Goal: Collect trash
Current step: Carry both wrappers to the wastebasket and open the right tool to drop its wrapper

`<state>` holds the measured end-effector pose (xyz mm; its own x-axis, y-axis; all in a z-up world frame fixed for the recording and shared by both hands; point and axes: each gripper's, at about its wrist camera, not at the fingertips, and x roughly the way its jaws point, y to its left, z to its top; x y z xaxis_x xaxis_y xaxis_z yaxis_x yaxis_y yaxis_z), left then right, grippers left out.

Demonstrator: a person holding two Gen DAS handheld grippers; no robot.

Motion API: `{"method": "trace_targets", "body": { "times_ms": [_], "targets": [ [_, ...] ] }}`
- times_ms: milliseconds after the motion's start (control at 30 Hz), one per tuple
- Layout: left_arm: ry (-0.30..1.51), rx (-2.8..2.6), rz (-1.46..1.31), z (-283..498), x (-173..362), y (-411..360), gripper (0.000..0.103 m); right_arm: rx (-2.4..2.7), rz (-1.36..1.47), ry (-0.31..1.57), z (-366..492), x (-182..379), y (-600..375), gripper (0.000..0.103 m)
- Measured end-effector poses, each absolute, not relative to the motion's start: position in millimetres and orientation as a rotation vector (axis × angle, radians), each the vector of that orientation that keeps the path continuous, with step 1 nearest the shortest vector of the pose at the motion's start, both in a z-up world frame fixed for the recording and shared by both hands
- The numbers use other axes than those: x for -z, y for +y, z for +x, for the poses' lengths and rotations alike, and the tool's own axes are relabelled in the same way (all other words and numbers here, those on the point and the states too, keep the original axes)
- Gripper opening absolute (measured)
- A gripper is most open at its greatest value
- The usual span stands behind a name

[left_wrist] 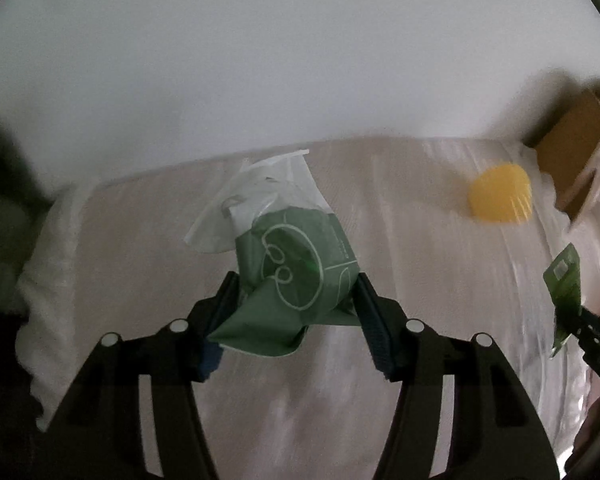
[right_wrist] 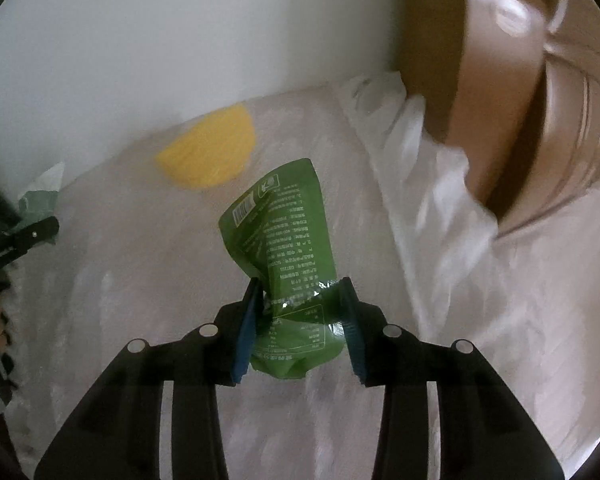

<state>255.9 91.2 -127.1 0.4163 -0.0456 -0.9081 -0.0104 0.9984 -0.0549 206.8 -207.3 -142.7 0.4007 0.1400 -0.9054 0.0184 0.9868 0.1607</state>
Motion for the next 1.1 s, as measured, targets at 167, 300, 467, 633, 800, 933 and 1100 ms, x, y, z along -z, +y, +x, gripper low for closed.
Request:
{"method": "trace_targets", "body": {
  "times_ms": [167,300,467,633,800,933,1100],
  "targets": [
    [1.166,0.042,-0.022,183.4,126.7,99.5,0.056,-0.100,0.210,1.199,140.3,146.1,-202.6,0.039],
    [1.225,0.116,0.047,114.2,132.7,95.0,0.056,-0.090,0.204,1.251,80.7,150.6,-200.7,0.039],
    [1.280,0.189,0.115,44.7,136.5,77.9,0.056,-0.065,0.245,1.294,14.4,158.9,-210.0,0.039],
    [1.278,0.282,0.153,-5.7,127.8,49.4,0.056,-0.027,0.296,1.291,-43.3,156.1,-228.0,0.040],
    [1.231,0.410,0.220,-35.9,118.6,-11.6,0.056,0.023,0.323,1.244,-90.1,146.4,-249.2,0.040],
    [1.206,0.526,0.292,-60.0,112.2,-59.8,0.056,0.100,0.362,1.206,-134.3,142.8,-275.7,0.040],
    [1.226,0.632,0.348,-87.5,116.6,-108.5,0.056,0.205,0.433,1.206,-184.9,146.5,-314.2,0.040]
  ]
}}
